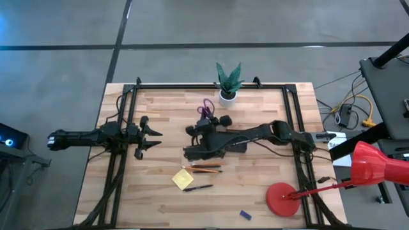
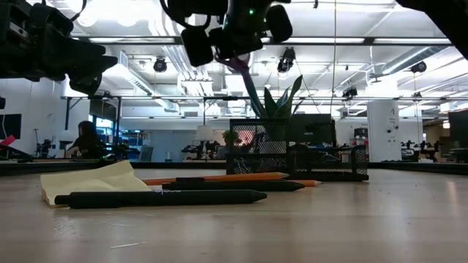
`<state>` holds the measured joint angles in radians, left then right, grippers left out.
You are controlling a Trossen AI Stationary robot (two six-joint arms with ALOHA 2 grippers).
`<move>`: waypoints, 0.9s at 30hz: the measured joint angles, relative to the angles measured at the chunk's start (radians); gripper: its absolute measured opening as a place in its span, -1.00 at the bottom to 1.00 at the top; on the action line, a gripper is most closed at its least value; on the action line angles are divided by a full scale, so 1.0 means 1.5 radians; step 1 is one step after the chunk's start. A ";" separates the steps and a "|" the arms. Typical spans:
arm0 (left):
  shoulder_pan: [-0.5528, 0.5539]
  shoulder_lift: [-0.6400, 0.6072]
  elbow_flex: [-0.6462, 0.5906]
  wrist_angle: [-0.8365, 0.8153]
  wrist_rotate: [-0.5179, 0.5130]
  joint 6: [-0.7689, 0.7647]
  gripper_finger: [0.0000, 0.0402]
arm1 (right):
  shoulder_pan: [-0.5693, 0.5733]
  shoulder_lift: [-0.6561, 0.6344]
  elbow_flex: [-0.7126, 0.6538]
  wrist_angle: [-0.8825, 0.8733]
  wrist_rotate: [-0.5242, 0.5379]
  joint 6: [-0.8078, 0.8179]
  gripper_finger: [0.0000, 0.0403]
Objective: Pick and place office supplies into organizer
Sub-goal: Put the violet scissors into the black organizer
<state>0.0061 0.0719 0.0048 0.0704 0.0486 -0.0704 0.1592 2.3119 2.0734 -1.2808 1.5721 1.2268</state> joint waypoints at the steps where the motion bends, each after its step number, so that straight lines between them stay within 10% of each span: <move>1: 0.000 0.001 0.000 0.000 0.000 0.000 -0.30 | -0.004 0.000 0.000 0.000 -0.001 0.001 -0.70; 27: 0.000 0.000 0.000 0.000 0.000 0.000 -0.30 | -0.039 0.029 -0.015 0.040 -0.001 0.010 -0.66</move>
<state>0.0061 0.0723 0.0048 0.0704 0.0488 -0.0708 0.1005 2.3552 2.0515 -1.2205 1.5707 1.2423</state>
